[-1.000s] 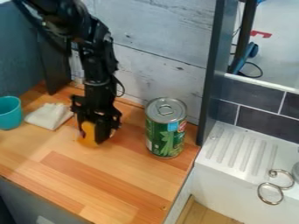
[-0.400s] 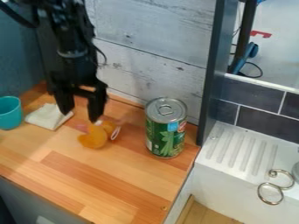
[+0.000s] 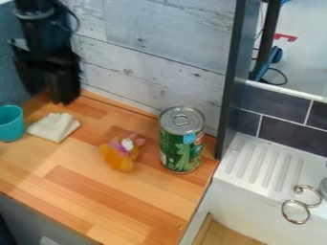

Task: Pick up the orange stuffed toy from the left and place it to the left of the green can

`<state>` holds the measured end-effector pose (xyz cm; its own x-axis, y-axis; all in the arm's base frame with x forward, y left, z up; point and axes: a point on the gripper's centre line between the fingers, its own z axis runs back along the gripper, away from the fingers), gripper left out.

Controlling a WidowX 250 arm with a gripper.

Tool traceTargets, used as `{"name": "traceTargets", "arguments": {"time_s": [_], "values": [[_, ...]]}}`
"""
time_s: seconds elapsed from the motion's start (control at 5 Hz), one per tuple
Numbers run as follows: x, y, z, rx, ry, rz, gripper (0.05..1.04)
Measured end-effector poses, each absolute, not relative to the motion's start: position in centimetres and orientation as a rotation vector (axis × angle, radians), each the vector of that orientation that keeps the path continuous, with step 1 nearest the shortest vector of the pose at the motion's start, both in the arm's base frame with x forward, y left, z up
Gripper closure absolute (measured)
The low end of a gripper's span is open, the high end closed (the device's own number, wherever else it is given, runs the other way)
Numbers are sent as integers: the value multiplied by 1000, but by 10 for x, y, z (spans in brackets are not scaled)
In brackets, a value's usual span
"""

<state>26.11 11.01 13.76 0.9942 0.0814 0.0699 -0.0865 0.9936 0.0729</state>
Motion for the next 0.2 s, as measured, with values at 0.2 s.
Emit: {"name": "traceTargets", "arguments": {"time_s": [0.2], "values": [[250,120,142,56,-32,84,79]]}}
